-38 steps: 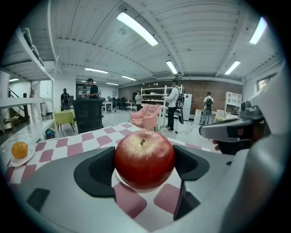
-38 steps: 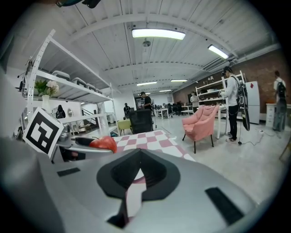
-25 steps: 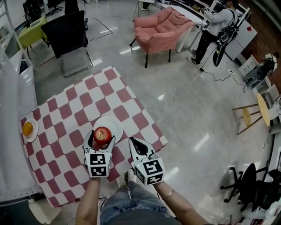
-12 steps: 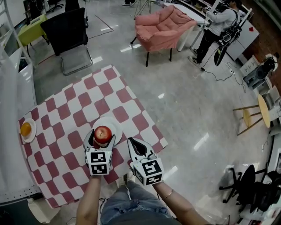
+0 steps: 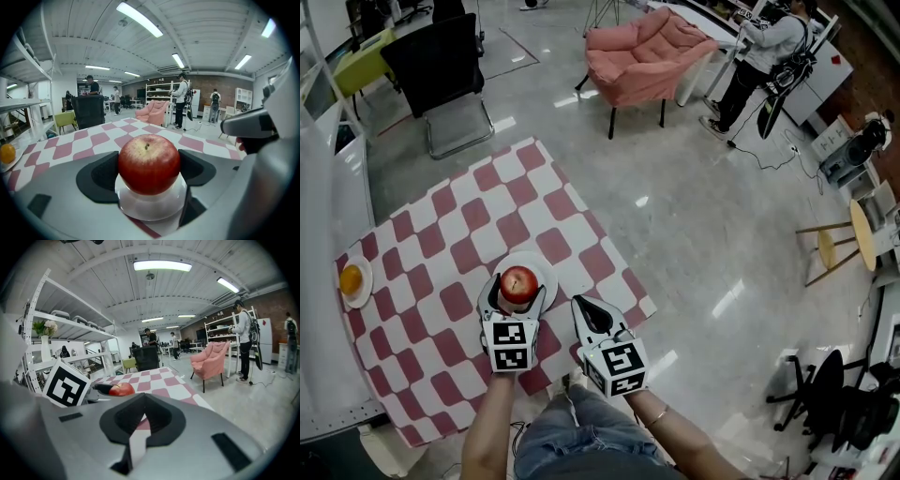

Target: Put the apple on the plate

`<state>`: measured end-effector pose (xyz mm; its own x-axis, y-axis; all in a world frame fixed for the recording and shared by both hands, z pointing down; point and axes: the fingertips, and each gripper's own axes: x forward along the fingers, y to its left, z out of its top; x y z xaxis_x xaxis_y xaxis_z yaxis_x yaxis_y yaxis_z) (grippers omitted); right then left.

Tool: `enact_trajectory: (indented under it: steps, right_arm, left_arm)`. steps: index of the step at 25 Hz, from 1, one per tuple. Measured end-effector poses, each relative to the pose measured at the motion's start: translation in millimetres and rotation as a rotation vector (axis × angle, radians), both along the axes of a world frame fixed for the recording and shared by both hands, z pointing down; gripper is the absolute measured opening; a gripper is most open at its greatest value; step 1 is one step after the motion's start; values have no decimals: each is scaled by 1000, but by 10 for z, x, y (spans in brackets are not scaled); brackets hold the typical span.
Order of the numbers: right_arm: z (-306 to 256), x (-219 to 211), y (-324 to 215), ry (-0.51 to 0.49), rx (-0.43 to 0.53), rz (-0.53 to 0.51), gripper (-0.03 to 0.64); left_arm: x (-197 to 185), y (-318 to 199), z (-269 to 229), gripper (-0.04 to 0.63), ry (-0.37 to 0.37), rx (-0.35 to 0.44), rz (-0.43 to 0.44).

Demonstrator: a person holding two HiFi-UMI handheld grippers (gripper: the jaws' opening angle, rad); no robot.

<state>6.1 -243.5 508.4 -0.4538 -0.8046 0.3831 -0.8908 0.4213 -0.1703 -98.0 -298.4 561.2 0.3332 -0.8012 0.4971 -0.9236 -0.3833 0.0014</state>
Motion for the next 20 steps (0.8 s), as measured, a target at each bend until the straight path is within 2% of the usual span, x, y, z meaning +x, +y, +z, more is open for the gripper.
enact_trajectory:
  steps: [20]
  right_arm:
    - [40, 49, -72, 0, -16, -5, 11]
  left_arm:
    - [84, -67, 113, 403, -33, -23, 18]
